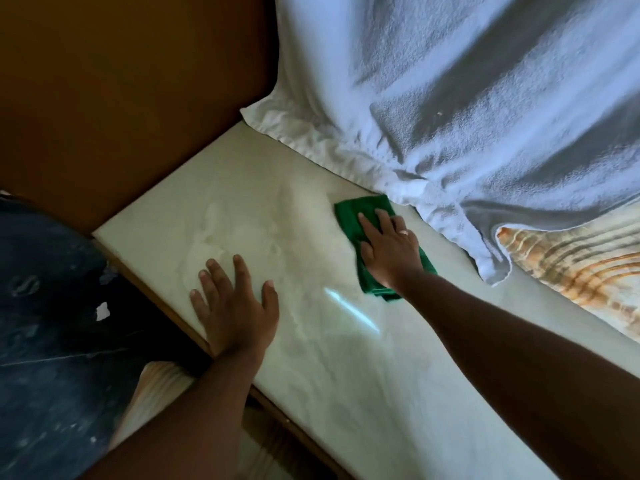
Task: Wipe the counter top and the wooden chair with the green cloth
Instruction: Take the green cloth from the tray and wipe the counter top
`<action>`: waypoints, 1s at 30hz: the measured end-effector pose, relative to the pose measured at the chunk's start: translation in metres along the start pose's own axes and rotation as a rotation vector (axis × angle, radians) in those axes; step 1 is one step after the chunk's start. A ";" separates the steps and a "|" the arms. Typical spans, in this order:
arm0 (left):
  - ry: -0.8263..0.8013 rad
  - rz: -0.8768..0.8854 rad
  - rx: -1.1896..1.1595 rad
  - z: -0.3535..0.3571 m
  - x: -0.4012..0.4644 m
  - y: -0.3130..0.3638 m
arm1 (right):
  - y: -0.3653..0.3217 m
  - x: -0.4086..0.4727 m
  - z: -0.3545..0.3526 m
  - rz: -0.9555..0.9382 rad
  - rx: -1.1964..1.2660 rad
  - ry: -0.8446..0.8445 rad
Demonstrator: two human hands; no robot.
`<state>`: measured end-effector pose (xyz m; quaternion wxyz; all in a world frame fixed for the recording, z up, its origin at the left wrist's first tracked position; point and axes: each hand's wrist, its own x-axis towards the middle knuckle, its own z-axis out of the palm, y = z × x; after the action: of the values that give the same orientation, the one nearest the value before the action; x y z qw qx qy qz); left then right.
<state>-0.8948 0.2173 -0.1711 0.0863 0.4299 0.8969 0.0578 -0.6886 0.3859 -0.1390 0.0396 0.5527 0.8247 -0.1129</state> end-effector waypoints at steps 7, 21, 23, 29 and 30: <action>-0.020 -0.008 -0.034 -0.005 0.000 0.001 | -0.039 -0.192 0.043 -0.482 0.013 -0.195; 0.003 0.005 -0.025 0.000 0.000 -0.002 | -0.063 -0.114 0.051 -0.337 -0.031 -0.055; 0.002 0.008 -0.028 0.001 0.000 -0.003 | -0.024 -0.177 0.056 -0.404 -0.002 -0.042; 0.001 0.016 -0.027 0.005 0.000 -0.004 | 0.170 -0.279 0.030 0.832 0.099 0.128; 0.003 0.015 -0.029 0.006 0.001 -0.004 | 0.173 -0.283 0.030 0.980 0.121 0.130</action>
<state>-0.8971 0.2154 -0.1774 0.0908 0.4353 0.8928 0.0724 -0.4217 0.1867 -0.1393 0.0045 0.8825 0.4608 -0.0939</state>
